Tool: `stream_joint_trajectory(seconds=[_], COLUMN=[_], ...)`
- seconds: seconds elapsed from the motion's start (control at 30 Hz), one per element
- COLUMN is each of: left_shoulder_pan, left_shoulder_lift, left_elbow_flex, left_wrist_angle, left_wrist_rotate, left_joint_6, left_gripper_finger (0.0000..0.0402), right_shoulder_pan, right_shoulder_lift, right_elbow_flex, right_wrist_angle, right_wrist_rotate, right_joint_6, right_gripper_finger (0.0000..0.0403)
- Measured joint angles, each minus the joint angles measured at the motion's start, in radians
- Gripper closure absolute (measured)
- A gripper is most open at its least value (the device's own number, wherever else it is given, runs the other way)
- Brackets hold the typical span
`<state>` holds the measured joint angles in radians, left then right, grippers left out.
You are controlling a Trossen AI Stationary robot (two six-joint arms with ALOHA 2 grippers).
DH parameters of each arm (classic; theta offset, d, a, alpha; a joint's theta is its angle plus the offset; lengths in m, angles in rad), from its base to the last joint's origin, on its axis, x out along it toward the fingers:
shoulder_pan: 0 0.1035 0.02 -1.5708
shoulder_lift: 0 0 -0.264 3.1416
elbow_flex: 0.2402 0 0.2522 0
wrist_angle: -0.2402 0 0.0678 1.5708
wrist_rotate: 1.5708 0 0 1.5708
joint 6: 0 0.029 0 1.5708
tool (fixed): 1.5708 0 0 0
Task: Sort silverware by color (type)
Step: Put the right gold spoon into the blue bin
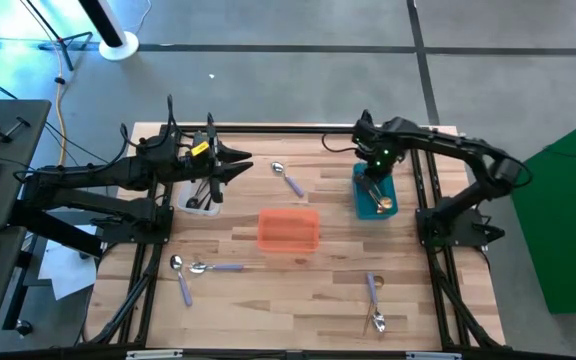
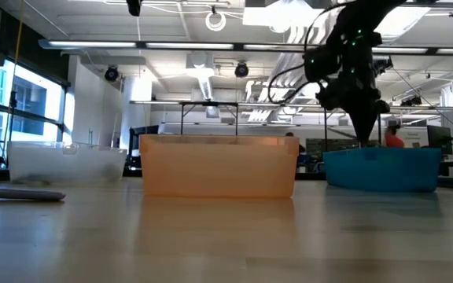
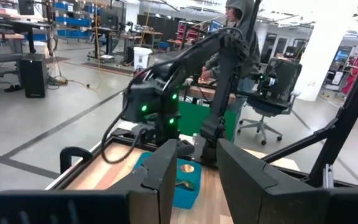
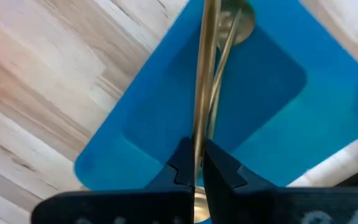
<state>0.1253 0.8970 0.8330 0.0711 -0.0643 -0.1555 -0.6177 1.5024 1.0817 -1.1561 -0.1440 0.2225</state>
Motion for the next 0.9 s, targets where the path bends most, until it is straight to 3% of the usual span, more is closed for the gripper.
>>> stream_joint_trajectory(seconds=[0.43, 0.9], left_shoulder_pan=[0.0, 0.0], left_shoulder_lift=[0.0, 0.0], left_elbow_flex=[0.0, 0.0], left_wrist_angle=[0.0, 0.0], left_wrist_rotate=[0.0, 0.001], left_joint_6=[0.0, -0.001], left_gripper_finger=[0.0296, 0.0296], right_shoulder_pan=[-0.006, -0.031], right_shoulder_lift=[0.178, 0.263], right_elbow_flex=[0.0, 0.0], right_wrist_angle=[0.018, 0.075], right_wrist_rotate=[0.0, 0.013], right_joint_6=[-0.051, -0.044], right_gripper_finger=[0.0403, 0.0403])
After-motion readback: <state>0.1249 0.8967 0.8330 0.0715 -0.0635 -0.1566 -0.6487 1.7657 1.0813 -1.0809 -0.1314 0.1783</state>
